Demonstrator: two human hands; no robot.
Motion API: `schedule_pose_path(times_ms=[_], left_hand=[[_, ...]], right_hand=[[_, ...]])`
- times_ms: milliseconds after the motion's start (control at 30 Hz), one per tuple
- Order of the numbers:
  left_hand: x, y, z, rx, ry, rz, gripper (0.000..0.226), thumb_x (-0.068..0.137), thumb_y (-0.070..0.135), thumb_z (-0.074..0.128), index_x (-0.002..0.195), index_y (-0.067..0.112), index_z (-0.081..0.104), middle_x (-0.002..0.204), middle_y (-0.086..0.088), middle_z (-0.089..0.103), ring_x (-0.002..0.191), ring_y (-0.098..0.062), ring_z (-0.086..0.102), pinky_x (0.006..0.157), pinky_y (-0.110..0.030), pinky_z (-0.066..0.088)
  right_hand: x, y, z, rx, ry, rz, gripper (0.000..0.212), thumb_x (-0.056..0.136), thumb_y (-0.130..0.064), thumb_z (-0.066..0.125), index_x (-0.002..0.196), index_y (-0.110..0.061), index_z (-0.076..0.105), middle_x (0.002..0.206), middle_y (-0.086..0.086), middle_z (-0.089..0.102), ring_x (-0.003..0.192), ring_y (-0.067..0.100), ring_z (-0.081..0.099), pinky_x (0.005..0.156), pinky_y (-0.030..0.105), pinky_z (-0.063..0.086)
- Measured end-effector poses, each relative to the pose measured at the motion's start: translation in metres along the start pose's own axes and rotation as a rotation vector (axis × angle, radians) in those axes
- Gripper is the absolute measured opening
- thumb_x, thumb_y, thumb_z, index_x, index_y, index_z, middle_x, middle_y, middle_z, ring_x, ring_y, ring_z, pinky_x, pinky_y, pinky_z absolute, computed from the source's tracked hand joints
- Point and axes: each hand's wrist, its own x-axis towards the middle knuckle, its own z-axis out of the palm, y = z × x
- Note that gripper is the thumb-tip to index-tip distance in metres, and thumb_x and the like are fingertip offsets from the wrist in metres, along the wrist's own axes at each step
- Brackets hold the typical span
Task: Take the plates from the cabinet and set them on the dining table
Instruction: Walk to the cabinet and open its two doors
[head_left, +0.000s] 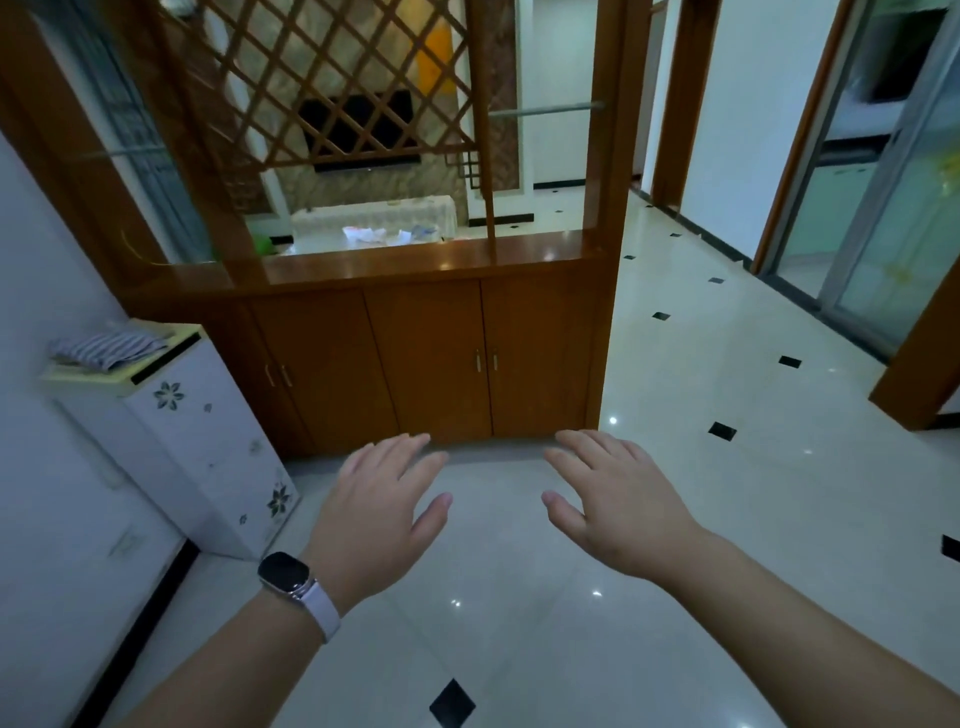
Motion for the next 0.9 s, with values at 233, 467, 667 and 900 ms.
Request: schedule_pose_path(times_ms=[233, 467, 667, 900], left_hand=[[0.07, -0.053, 0.063, -0.049, -0.041, -0.021, 0.047, 0.091, 0.049, 0.039, 0.123, 0.023, 0.063, 0.13, -0.001, 0.061, 0.121, -0.022, 0.056, 0.102, -0.044, 0.04], [0.16, -0.152, 0.112, -0.121, -0.035, -0.031, 0.05, 0.092, 0.052, 0.039, 0.129, 0.025, 0.059, 0.132, 0.0, 0.059, 0.124, -0.02, 0.053, 0.102, -0.044, 0.039], [0.228, -0.211, 0.141, -0.139, -0.006, 0.041, 0.047, 0.092, 0.049, 0.042, 0.128, 0.023, 0.059, 0.131, -0.002, 0.06, 0.123, -0.021, 0.054, 0.103, -0.046, 0.038], [0.263, -0.246, 0.174, -0.159, -0.04, 0.009, 0.045, 0.092, 0.05, 0.043, 0.127, 0.027, 0.059, 0.132, 0.001, 0.06, 0.123, -0.02, 0.053, 0.104, -0.043, 0.037]], right_hand=[[0.086, 0.019, 0.04, -0.029, -0.042, 0.03, 0.057, 0.092, -0.056, 0.028, 0.133, -0.025, 0.052, 0.143, -0.002, 0.05, 0.133, 0.02, 0.042, 0.106, 0.04, 0.035], [0.208, 0.026, 0.056, -0.075, -0.064, 0.079, 0.059, 0.093, -0.056, 0.027, 0.14, -0.028, 0.046, 0.145, -0.005, 0.047, 0.135, 0.019, 0.039, 0.109, 0.039, 0.031], [0.281, 0.022, 0.071, -0.096, -0.057, 0.133, 0.055, 0.095, -0.056, 0.031, 0.142, -0.029, 0.043, 0.147, -0.007, 0.045, 0.137, 0.017, 0.037, 0.111, 0.038, 0.029], [0.352, 0.027, 0.091, -0.081, -0.092, 0.121, 0.06, 0.091, -0.056, 0.028, 0.141, -0.029, 0.044, 0.147, -0.006, 0.045, 0.137, 0.017, 0.037, 0.111, 0.04, 0.031]])
